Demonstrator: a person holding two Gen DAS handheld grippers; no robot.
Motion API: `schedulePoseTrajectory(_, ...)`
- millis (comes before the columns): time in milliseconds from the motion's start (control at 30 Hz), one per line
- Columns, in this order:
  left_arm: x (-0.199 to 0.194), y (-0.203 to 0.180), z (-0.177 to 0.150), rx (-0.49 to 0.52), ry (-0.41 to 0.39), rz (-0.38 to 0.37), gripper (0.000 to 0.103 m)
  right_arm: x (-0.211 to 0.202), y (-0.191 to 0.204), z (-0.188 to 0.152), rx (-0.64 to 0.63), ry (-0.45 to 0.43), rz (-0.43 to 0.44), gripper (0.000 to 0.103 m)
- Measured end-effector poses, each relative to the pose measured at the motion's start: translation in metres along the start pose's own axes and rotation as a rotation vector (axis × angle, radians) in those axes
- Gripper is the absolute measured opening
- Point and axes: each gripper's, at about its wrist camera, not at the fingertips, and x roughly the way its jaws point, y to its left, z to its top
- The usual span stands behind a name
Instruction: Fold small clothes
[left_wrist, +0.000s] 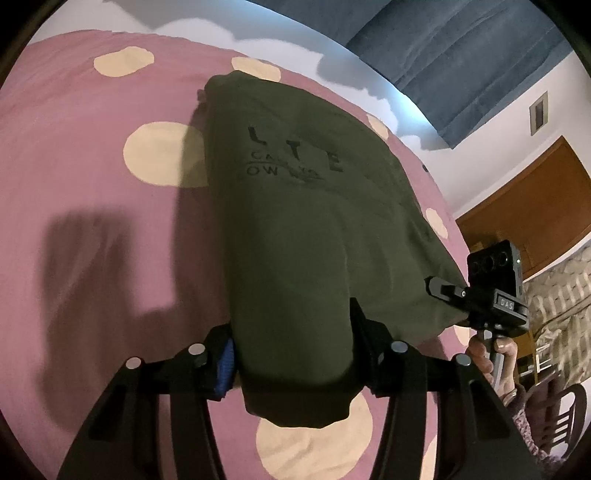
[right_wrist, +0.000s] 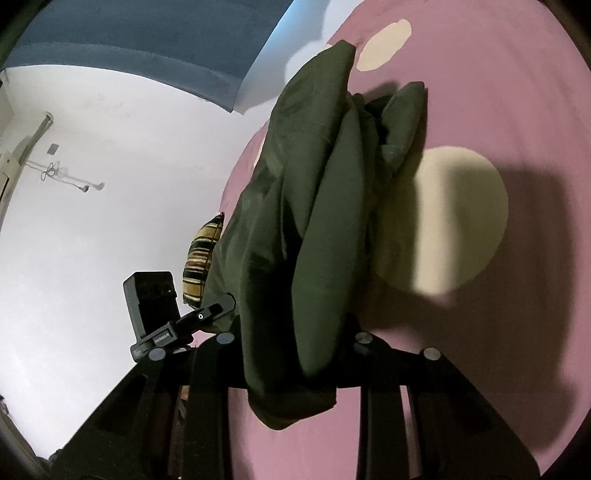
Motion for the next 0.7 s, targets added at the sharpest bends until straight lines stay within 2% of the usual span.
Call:
schedulePoseTrajectory(200, 0.004, -0.001, -0.009, 0.018, 0.0, 0.01, 0.053, 0.0, -0.004, -0.008, 0.003, 0.003, 0.006, 0.026)
schedulePoseTrajectory(467, 0.018, 0.005, -0.01, 0.038, 0.003, 0.039, 0.056, 0.013, -0.031, -0.006, 0.071, 0.012, 0.031, 0.026)
schedulePoseTrajectory(700, 0.016, 0.008, -0.013, 0.042, -0.006, 0.038, 0.057, 0.011, -0.033, -0.006, 0.067, 0.008, 0.038, 0.026)
